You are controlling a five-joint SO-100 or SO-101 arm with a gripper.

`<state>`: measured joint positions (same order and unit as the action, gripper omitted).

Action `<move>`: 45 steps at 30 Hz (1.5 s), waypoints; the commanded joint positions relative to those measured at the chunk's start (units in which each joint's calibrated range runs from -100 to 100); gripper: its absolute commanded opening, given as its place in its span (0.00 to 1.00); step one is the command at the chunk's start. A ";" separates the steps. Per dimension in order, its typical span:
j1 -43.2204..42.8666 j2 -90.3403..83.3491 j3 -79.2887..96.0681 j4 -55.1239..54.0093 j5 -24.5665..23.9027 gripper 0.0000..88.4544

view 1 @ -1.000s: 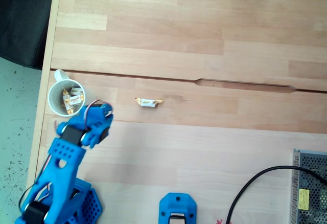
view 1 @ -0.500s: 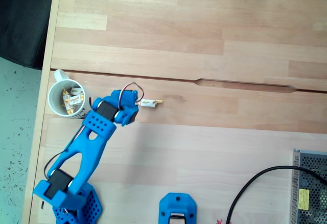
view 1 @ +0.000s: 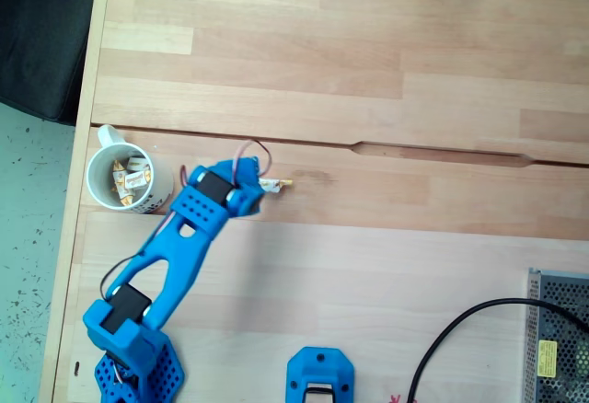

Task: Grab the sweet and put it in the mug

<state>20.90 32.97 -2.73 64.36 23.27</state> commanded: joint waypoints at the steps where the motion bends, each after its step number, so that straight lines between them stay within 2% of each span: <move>1: 2.05 -0.70 -3.33 -0.65 0.05 0.07; 15: 2.56 0.16 -4.40 -0.73 0.44 0.27; 27: 2.70 6.79 -14.04 -0.73 0.63 0.27; 38: 2.92 7.13 -13.95 0.48 3.03 0.27; 45: 2.99 4.47 -12.88 0.96 2.54 0.27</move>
<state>23.26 40.96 -14.39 64.61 26.06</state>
